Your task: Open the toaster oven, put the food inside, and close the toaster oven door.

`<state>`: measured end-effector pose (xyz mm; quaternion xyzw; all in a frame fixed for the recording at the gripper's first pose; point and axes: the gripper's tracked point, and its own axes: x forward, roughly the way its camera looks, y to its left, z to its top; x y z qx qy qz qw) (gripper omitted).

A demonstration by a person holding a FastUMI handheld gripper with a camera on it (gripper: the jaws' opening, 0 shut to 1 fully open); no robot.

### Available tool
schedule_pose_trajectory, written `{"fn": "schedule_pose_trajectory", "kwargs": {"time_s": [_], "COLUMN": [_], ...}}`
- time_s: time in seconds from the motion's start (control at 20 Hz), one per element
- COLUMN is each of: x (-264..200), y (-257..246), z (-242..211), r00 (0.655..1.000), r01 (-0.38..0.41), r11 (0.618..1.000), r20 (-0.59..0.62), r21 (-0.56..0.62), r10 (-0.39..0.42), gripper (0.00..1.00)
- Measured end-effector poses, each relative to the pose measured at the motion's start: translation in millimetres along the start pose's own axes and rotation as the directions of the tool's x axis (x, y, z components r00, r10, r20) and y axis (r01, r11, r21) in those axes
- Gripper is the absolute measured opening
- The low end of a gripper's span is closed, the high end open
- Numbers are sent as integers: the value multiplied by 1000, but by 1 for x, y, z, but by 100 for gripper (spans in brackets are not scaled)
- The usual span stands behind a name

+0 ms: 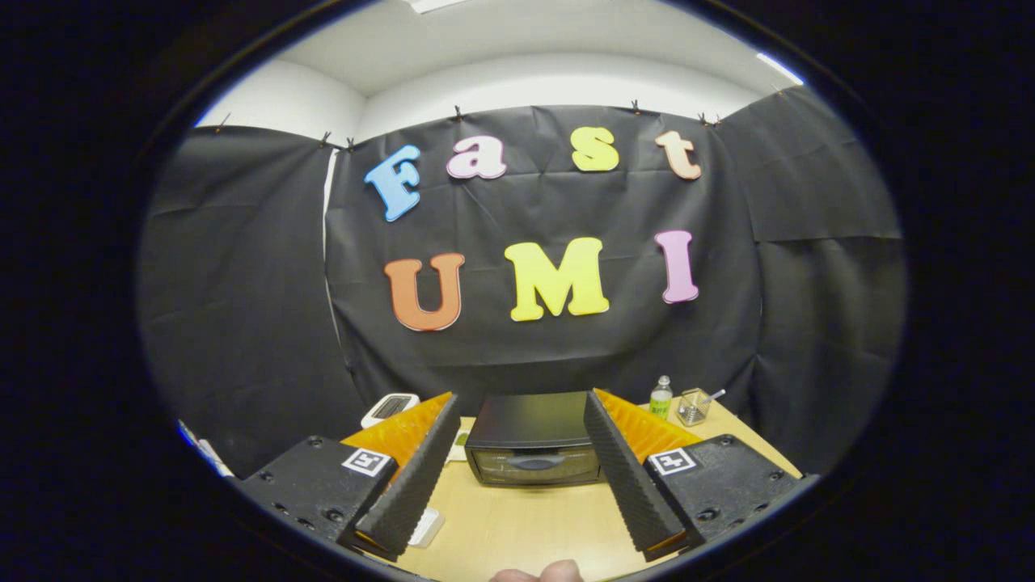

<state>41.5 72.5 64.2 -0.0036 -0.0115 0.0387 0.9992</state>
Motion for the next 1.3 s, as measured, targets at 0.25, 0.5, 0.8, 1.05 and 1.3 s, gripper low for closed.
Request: {"fn": "schedule_pose_trajectory", "kwargs": {"time_s": [0.25, 0.5, 0.8, 1.05, 1.3], "x": [-4, -6, -2, 0, 4], "y": [-2, -16, -23, -14, -6], "z": [5, 1, 2, 8, 7], "r00": [1000, 1000, 1000, 1000, 1000], "r01": [-4, 15, 24, 2, -19], "r11": [1000, 1000, 1000, 1000, 1000], "r20": [8, -4, -11, 3, 2], "r21": [-13, -10, -1, -12, -9], "r10": [4, -15, -24, -2, 19], "gripper": [100, 100, 100, 100, 100]}}
